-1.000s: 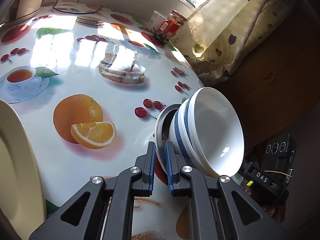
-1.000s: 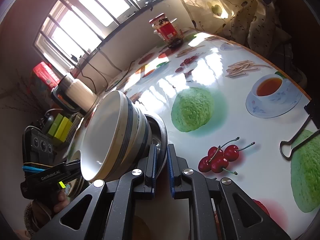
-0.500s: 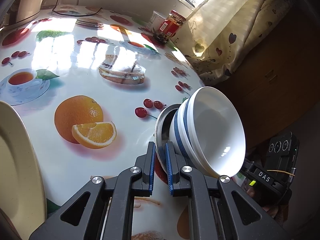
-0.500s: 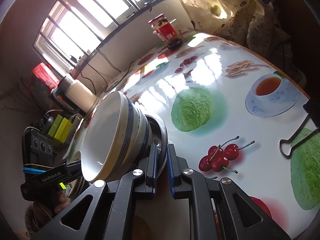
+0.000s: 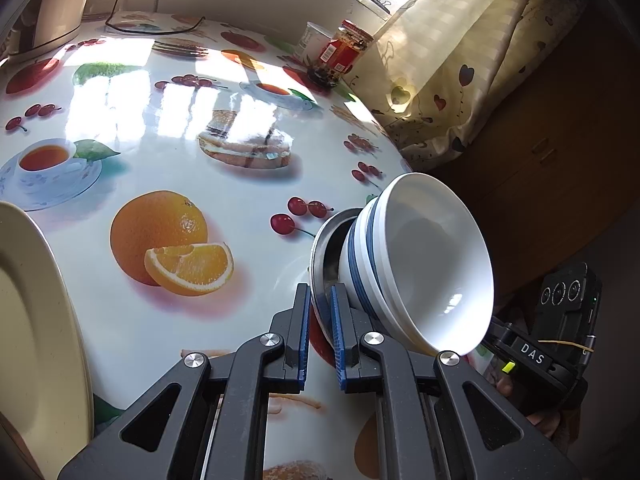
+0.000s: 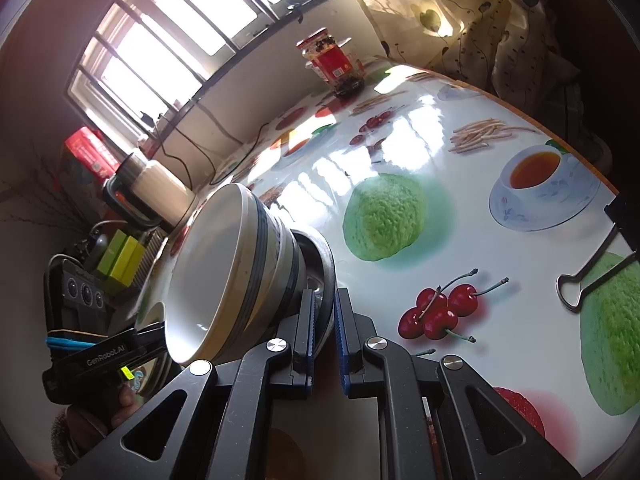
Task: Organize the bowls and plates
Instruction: 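Lift and carry the stack with both grippers toward the beige plate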
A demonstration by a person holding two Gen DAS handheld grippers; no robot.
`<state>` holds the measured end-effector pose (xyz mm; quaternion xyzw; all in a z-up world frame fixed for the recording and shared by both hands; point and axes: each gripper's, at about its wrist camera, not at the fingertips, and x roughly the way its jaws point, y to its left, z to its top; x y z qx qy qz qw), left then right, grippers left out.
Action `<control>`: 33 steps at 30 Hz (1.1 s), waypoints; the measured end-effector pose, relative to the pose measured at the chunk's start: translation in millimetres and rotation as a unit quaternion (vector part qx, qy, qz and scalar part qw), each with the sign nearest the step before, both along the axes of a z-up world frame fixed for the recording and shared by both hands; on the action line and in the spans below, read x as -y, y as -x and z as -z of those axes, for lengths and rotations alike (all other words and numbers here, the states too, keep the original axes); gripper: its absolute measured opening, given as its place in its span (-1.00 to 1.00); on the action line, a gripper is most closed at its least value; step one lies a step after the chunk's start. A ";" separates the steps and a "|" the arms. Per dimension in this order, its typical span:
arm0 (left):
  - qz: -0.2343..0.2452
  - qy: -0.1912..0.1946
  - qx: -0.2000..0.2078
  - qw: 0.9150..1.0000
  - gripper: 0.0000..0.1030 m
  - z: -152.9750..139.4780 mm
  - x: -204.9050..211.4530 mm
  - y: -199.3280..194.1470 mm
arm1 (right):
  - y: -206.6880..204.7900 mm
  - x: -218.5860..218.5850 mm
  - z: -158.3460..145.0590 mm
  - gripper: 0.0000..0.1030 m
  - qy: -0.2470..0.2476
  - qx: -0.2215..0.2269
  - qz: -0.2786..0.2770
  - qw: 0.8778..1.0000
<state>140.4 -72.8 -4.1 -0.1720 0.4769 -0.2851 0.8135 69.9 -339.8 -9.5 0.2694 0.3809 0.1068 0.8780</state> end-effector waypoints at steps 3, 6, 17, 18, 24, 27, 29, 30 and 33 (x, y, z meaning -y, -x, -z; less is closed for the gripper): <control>-0.001 -0.008 0.004 1.000 -0.80 -0.9 1.7 0.8 | 0.2 0.2 -0.3 -0.79 -0.002 0.000 0.001 1.000; 0.002 -0.012 0.007 1.000 -0.80 -1.0 3.5 0.6 | 0.4 0.4 -0.5 -0.79 -0.002 -0.001 0.005 1.000; 0.003 -0.015 0.008 1.000 -0.80 -0.9 3.7 0.8 | 4.4 -0.5 -1.0 -0.79 -0.004 0.000 0.007 1.000; 0.003 -0.015 0.008 1.000 -0.80 -1.0 3.7 0.7 | 4.1 0.0 -0.9 -0.79 -0.004 0.000 0.007 1.000; 0.003 -0.017 0.013 1.000 -0.80 -2.6 4.6 0.7 | 6.3 -0.4 -1.6 -0.79 -0.006 0.002 0.009 1.000; 0.002 -0.017 0.016 1.000 -0.80 -3.7 3.7 1.1 | 6.4 -0.9 -3.2 -0.79 -0.005 0.003 0.008 1.000; 0.001 -0.017 0.017 1.000 -0.80 -5.1 3.4 2.1 | 6.3 -1.4 -3.9 -0.79 -0.007 0.004 0.008 1.000; 0.000 -0.017 0.017 1.000 -0.80 -6.3 3.0 2.5 | 5.6 -1.1 -4.5 -0.79 -0.007 0.004 0.008 1.000; -0.002 -0.017 0.021 1.000 -0.80 -9.8 1.3 4.5 | 5.5 -2.1 -7.4 -0.79 -0.007 0.006 0.007 1.000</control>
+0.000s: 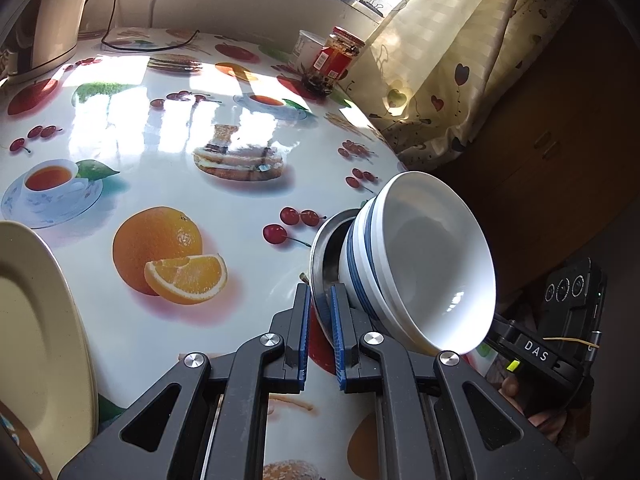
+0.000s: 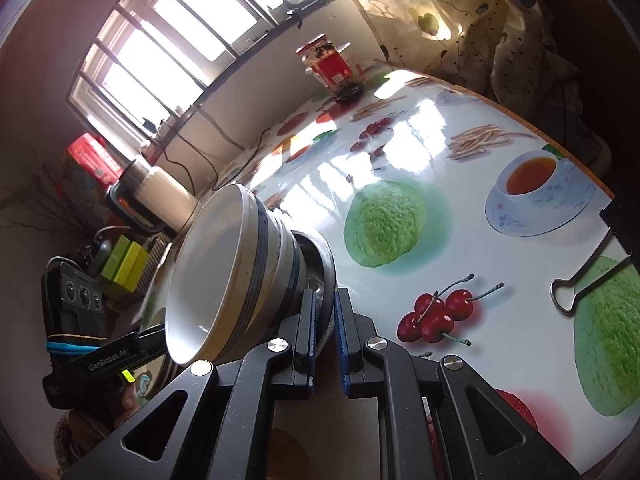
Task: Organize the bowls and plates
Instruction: 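Lift and carry the stack with both grippers toward the beige plate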
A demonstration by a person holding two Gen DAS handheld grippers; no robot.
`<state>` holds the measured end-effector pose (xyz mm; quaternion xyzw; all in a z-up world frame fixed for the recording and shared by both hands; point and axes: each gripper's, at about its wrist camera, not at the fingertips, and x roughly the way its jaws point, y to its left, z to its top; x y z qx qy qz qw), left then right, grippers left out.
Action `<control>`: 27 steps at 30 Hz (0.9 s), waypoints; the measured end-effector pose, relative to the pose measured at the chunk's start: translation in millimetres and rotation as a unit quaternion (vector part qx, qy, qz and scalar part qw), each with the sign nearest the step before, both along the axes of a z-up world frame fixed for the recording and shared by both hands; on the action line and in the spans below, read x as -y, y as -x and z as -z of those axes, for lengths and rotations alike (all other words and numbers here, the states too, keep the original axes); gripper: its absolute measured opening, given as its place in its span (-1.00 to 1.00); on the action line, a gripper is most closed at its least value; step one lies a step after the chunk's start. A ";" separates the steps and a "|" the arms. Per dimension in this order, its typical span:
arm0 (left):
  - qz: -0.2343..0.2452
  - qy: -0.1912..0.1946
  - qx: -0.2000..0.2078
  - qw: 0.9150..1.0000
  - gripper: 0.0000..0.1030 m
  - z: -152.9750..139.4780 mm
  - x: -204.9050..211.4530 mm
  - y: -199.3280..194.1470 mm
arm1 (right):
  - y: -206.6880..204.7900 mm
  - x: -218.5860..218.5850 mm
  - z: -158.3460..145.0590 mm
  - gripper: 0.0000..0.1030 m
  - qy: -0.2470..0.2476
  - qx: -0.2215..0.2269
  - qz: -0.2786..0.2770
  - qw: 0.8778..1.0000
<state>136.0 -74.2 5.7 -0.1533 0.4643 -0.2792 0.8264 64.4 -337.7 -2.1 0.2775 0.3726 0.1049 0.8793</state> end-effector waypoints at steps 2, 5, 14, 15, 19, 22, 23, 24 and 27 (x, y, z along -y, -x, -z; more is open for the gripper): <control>-0.002 -0.002 0.003 1.000 -0.80 -2.3 -0.5 1.1 | 0.0 -0.9 -2.0 -0.79 -0.002 0.001 -0.002 1.000; -0.004 -0.002 0.008 1.000 -0.80 -6.6 -2.7 3.6 | -0.7 -2.6 -4.5 -0.79 -0.003 0.001 -0.004 1.000; -0.020 -0.001 0.018 1.000 -0.81 -18.6 -13.9 5.4 | -5.8 -14.0 -17.3 -0.79 0.002 0.010 -0.020 1.000; -0.022 0.001 0.019 1.000 -0.81 -19.9 -15.9 6.1 | -6.7 -14.9 -18.2 -0.79 0.002 0.011 -0.022 1.000; -0.031 0.001 0.021 0.999 -0.81 -24.4 -22.0 8.6 | -8.6 -21.4 -23.3 -0.79 0.001 0.015 -0.029 0.999; -0.038 0.002 0.023 0.999 -0.81 -27.7 -27.4 11.2 | -11.2 -26.6 -27.8 -0.79 0.001 0.018 -0.035 0.999; -0.041 0.003 0.023 0.999 -0.81 -28.6 -29.4 11.6 | -12.1 -28.7 -28.9 -0.79 0.002 0.018 -0.037 0.999; -0.043 0.003 0.024 0.999 -0.81 -29.5 -31.3 12.3 | -12.7 -30.7 -29.9 -0.79 0.002 0.018 -0.039 0.999; -0.052 0.001 0.025 0.998 -0.81 -32.0 -36.4 14.4 | -15.3 -36.1 -31.8 -0.79 0.002 0.018 -0.046 0.999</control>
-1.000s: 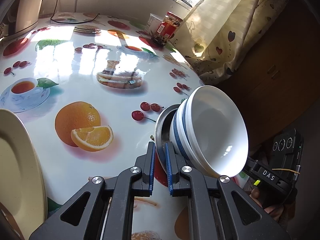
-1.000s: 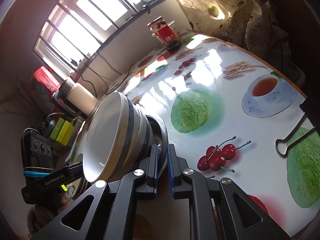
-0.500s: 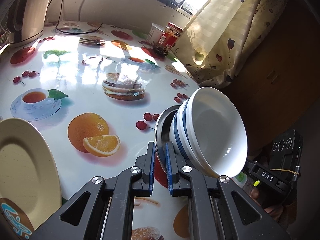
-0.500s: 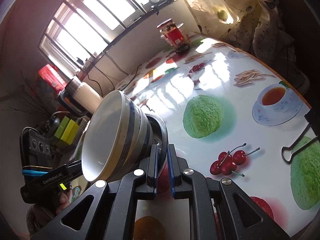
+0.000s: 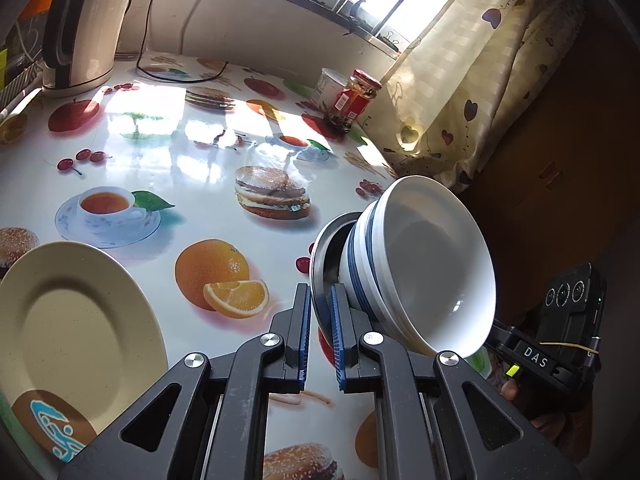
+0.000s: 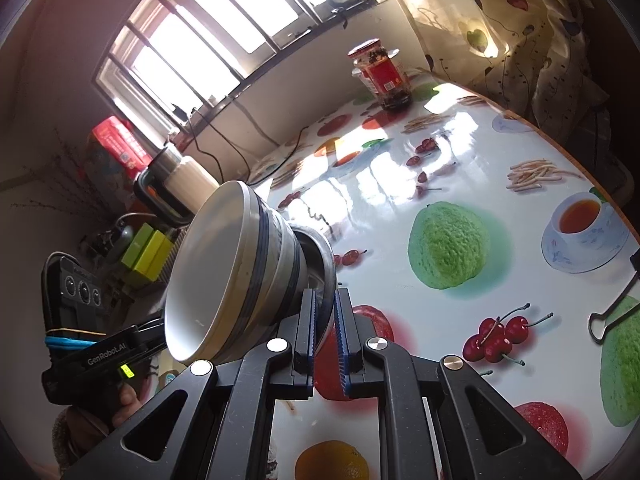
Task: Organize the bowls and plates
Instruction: 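Lift and carry the stack with both grippers toward the beige plate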
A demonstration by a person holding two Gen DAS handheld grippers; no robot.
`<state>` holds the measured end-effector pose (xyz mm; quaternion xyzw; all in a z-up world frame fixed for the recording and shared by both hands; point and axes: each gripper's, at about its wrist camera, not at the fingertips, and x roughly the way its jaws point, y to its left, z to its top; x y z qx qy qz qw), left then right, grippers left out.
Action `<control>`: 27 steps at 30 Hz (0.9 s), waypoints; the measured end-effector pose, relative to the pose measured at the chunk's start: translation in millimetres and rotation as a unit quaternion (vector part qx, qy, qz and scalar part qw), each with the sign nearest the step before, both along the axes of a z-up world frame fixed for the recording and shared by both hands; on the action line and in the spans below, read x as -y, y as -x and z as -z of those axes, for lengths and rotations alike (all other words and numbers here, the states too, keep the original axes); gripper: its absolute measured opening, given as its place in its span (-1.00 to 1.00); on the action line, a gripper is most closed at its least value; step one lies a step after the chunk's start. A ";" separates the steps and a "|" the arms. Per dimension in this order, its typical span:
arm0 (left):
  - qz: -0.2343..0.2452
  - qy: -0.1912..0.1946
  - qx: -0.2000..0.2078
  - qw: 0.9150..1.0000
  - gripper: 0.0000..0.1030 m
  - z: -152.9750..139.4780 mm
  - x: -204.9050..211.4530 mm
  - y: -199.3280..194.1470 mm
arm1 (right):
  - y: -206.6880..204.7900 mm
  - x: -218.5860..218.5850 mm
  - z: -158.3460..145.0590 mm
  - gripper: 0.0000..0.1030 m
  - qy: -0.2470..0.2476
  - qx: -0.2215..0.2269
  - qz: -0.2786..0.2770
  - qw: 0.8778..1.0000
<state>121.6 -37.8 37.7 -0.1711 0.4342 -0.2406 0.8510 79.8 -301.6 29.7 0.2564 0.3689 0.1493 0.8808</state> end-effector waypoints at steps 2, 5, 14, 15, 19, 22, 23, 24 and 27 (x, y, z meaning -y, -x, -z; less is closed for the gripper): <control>-0.005 0.001 0.000 1.000 -0.81 -1.3 -4.1 2.0 | -1.0 -3.5 -0.8 -0.79 -0.001 0.000 -0.004 1.000; -0.014 -0.001 0.003 1.000 -0.81 -3.9 -9.9 6.0 | -2.8 -9.2 -0.8 -0.79 -0.002 0.000 -0.012 1.000; -0.042 -0.004 0.006 0.999 -0.81 -8.3 -31.4 14.6 | -7.1 -29.6 -3.2 -0.79 -0.004 0.002 -0.039 0.999; -0.045 -0.004 0.006 0.999 -0.81 -8.5 -33.9 15.6 | -7.2 -32.0 -3.3 -0.79 -0.004 0.002 -0.042 0.999; -0.059 -0.005 0.005 0.998 -0.81 -8.8 -43.8 19.0 | -9.2 -42.5 -3.3 -0.79 -0.005 0.001 -0.054 0.999; -0.068 -0.006 0.007 0.998 -0.81 -9.8 -51.3 21.4 | -11.7 -50.5 -3.6 -0.79 -0.006 0.001 -0.062 0.998; -0.071 -0.006 0.007 0.997 -0.81 -10.3 -53.9 22.1 | -13.3 -52.9 -3.5 -0.79 -0.006 0.001 -0.065 0.998; -0.074 -0.007 0.007 0.997 -0.81 -10.5 -57.2 23.3 | -14.4 -56.6 -3.8 -0.79 -0.006 0.000 -0.068 0.998; -0.084 -0.007 0.009 0.996 -0.81 -10.6 -66.5 26.2 | -17.6 -64.8 -3.7 -0.79 -0.007 0.000 -0.077 0.997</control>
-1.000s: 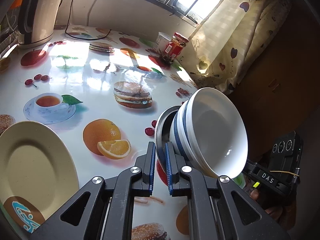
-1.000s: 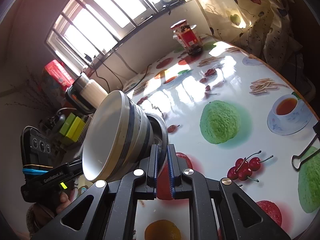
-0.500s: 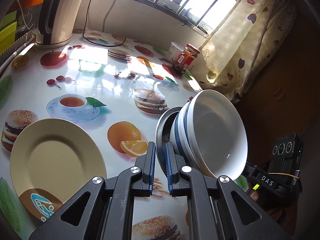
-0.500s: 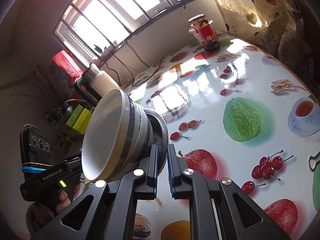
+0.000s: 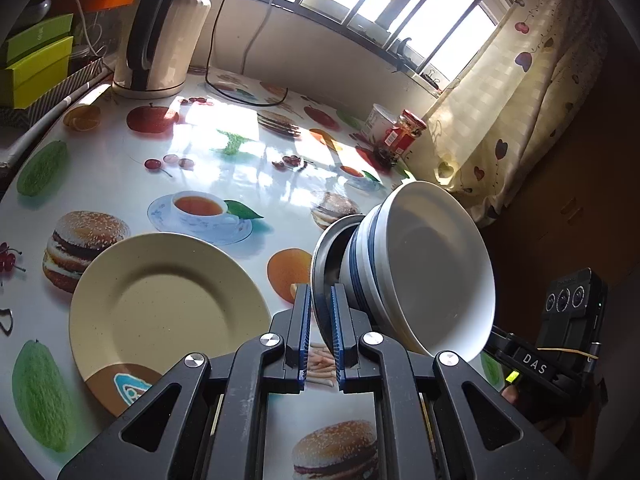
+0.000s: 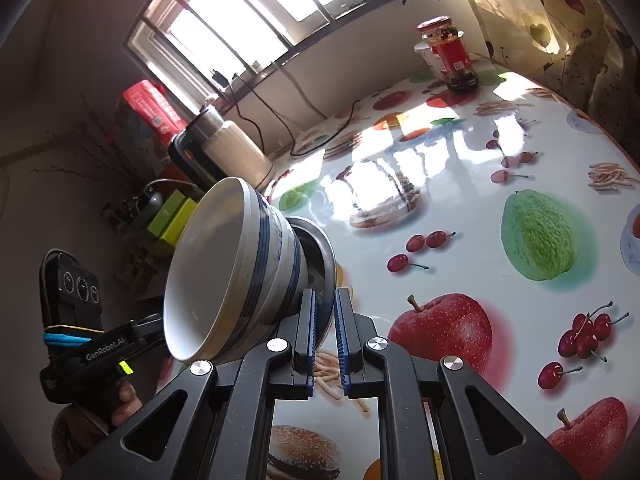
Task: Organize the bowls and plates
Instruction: 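Lift and carry the stack with both grippers toward the beige plate, then lower the stack onto the beige plate with both grippers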
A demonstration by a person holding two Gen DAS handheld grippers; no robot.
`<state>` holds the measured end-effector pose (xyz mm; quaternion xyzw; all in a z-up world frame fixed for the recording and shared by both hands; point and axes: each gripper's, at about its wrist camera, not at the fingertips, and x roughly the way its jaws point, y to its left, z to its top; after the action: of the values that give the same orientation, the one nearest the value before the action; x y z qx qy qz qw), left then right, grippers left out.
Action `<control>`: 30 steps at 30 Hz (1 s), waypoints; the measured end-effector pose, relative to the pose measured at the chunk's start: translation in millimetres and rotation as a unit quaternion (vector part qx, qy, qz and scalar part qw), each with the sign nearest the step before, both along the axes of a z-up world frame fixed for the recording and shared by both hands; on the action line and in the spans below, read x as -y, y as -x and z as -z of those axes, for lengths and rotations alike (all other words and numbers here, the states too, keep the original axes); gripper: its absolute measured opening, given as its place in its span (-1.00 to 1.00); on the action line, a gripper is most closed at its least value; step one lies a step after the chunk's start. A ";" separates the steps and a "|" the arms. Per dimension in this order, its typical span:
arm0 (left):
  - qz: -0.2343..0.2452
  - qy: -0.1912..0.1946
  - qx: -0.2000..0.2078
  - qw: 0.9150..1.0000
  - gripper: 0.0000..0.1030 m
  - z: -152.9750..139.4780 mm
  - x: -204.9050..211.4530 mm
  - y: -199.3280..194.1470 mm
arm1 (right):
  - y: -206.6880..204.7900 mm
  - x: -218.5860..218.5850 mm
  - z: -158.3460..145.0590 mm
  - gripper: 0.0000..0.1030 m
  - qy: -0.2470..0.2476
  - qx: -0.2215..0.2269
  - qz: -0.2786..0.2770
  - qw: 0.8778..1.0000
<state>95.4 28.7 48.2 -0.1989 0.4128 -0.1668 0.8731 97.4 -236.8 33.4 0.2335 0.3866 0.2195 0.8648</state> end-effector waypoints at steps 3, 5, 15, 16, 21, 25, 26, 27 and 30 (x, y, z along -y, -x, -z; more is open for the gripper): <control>-0.008 0.000 -0.001 1.000 -0.81 0.8 -8.4 1.4 | -2.4 -8.9 -0.7 -0.79 0.001 0.000 -0.010 1.000; -0.013 -0.001 -0.001 1.000 -0.81 0.9 -13.0 3.1 | -4.2 -14.3 -0.9 -0.79 0.002 0.000 -0.016 1.000; -0.042 0.001 -0.002 0.999 -0.81 4.0 -40.3 10.3 | -12.9 -42.7 2.1 -0.79 0.005 -0.005 -0.045 0.999; -0.045 0.001 -0.003 0.999 -0.81 4.9 -43.1 11.2 | -13.3 -45.2 2.4 -0.79 0.006 -0.005 -0.048 0.999; -0.062 0.002 -0.005 0.998 -0.81 7.2 -56.7 15.2 | -17.3 -61.1 3.9 -0.79 0.008 -0.006 -0.066 0.998; -0.077 0.002 -0.005 0.997 -0.81 7.2 -67.8 18.9 | -21.4 -72.8 5.5 -0.79 0.008 -0.009 -0.080 0.997; -0.081 0.001 -0.004 0.997 -0.81 7.0 -70.2 19.7 | -22.3 -75.8 5.9 -0.79 0.008 -0.009 -0.085 0.996; -0.084 0.001 -0.005 0.996 -0.81 7.3 -72.9 20.4 | -23.2 -79.0 6.3 -0.79 0.007 -0.010 -0.089 0.996; -0.098 -0.002 -0.007 0.995 -0.81 9.0 -80.6 22.7 | -26.9 -89.1 8.5 -0.79 0.008 -0.013 -0.101 0.995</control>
<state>72.7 109.3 39.2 -0.2374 0.3982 -0.0784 0.8826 124.3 -147.7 24.9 0.1896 0.4213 0.2994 0.8348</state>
